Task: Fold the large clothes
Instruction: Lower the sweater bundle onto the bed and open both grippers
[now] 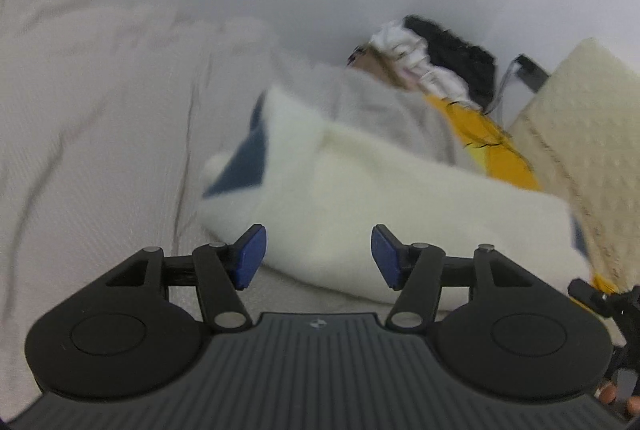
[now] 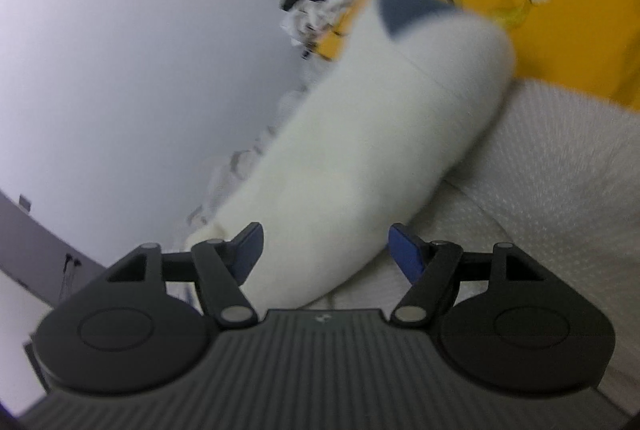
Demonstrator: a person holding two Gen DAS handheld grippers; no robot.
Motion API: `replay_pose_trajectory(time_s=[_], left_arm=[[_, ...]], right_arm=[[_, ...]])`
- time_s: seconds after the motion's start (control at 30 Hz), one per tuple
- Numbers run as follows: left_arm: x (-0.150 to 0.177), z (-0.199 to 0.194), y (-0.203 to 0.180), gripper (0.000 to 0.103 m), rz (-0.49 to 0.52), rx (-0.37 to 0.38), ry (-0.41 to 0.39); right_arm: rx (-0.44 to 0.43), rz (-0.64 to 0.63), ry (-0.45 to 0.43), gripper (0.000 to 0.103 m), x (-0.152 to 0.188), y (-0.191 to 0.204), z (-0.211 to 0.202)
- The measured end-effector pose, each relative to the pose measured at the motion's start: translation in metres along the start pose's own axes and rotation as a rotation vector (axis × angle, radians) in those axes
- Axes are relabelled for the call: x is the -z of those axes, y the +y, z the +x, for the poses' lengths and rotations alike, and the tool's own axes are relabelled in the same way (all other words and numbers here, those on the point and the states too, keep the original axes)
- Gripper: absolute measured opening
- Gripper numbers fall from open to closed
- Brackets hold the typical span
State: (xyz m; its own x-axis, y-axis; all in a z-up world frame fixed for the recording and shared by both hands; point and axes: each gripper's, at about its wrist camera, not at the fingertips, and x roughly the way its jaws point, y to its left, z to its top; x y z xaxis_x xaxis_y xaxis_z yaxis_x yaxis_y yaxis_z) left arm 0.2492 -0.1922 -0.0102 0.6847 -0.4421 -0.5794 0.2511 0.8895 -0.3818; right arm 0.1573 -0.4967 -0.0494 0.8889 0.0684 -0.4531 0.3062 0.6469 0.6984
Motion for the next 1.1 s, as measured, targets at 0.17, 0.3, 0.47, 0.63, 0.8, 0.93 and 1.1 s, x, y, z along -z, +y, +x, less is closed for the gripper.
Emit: replay_pose_trajectory(time_s=[0.17, 0.3, 0.47, 0.63, 0.8, 0.93, 1.1], left_arm=[[-0.009, -0.073, -0.038, 0.064, 0.080, 0.019, -0.065], [-0.007, -0.126, -0.065, 0.064, 0.129, 0.016, -0.107], [0.007, -0.182, -0.086, 0.064, 0.175, 0.013, -0.149], [0.028, -0.227, -0.099, 0.064, 0.221, 0.025, -0.174], [0.053, -0.264, -0.107, 0.064, 0.254, 0.040, -0.204], [0.073, -0.285, -0.108, 0.064, 0.288, 0.046, -0.226], [0.098, -0.301, -0.107, 0.064, 0.330, 0.047, -0.247]], right_arm=[[-0.041, -0.097, -0.060, 0.072, -0.001, 0.042, -0.050], [-0.056, -0.168, -0.084, 0.072, -0.004, 0.069, -0.094], [-0.072, -0.251, -0.111, 0.072, 0.010, 0.096, -0.133], [-0.079, -0.368, -0.148, 0.072, 0.024, 0.115, -0.182], [-0.086, -0.444, -0.166, 0.072, 0.044, 0.123, -0.218], [-0.089, -0.492, -0.178, 0.072, 0.064, 0.124, -0.232], [-0.087, -0.551, -0.197, 0.072, 0.093, 0.123, -0.244]])
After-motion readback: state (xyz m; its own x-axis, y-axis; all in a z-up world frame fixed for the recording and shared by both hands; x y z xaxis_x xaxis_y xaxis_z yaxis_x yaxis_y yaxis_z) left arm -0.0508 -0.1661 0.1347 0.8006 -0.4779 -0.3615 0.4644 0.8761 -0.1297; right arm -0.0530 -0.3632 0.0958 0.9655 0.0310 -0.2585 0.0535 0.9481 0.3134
